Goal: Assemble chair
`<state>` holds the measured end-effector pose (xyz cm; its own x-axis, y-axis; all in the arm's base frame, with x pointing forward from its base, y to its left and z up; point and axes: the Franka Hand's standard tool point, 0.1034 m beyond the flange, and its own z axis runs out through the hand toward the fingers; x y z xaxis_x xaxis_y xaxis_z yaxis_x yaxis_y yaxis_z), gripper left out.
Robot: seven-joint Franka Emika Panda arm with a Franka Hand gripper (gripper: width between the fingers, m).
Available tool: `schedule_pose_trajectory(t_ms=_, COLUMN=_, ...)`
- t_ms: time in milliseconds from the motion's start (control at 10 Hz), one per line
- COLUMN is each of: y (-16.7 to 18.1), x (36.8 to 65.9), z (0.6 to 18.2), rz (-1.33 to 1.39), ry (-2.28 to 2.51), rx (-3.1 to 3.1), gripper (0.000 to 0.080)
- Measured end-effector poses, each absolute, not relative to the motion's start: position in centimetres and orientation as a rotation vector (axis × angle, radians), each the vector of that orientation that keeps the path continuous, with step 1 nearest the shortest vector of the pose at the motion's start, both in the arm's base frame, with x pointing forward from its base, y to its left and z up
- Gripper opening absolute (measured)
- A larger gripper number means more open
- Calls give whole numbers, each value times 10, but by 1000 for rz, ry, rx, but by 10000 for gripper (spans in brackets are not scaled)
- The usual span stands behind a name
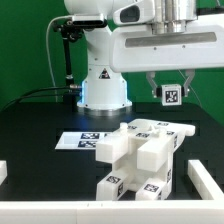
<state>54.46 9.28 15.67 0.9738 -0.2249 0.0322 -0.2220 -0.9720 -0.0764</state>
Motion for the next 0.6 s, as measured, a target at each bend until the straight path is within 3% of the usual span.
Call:
schedule_pose_trajectory(t_ms=200, y=90, x=546, z=155, rz=-58, ry=321, rx=-3060, gripper=281)
schedule_pose_trajectory(t_ms=400, y=67, x=577, z=156, rz=-58, ry=234, rx=-3113, gripper=281)
schedule_pose_trajectory(t_ms=600, y=64, x=583, z=147, rz=-68, ry=241, rx=-3122, gripper=281)
